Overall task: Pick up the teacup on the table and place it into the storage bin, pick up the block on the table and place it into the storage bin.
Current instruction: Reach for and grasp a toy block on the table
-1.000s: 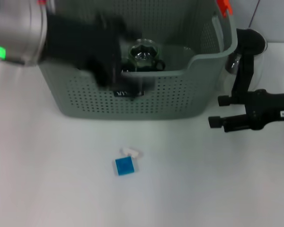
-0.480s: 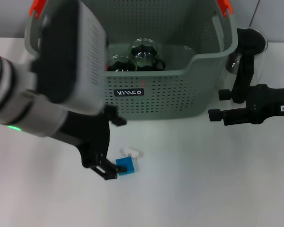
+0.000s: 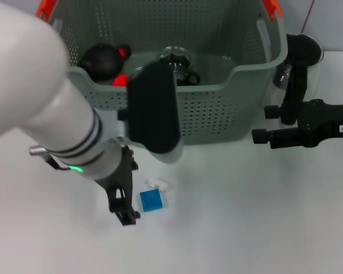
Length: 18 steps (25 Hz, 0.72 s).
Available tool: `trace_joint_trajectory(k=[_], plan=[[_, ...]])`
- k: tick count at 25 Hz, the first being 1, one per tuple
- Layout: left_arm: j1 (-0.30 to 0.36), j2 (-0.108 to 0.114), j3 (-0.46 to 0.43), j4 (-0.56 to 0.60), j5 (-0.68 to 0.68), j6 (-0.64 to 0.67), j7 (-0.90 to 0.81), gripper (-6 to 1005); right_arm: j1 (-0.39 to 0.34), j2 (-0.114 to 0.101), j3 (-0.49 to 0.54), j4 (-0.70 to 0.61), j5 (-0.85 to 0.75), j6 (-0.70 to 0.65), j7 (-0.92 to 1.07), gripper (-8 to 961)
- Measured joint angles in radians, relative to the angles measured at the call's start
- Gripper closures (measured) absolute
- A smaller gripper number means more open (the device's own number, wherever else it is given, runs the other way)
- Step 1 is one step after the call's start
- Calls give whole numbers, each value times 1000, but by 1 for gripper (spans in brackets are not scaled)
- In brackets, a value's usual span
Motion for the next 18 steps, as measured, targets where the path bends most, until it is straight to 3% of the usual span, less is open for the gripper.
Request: trace_joint_trajectory(k=[18], plan=[[-104,-2,103,-205,-9,-97,-115,89,-12,0,0,1,0,2,0,9]])
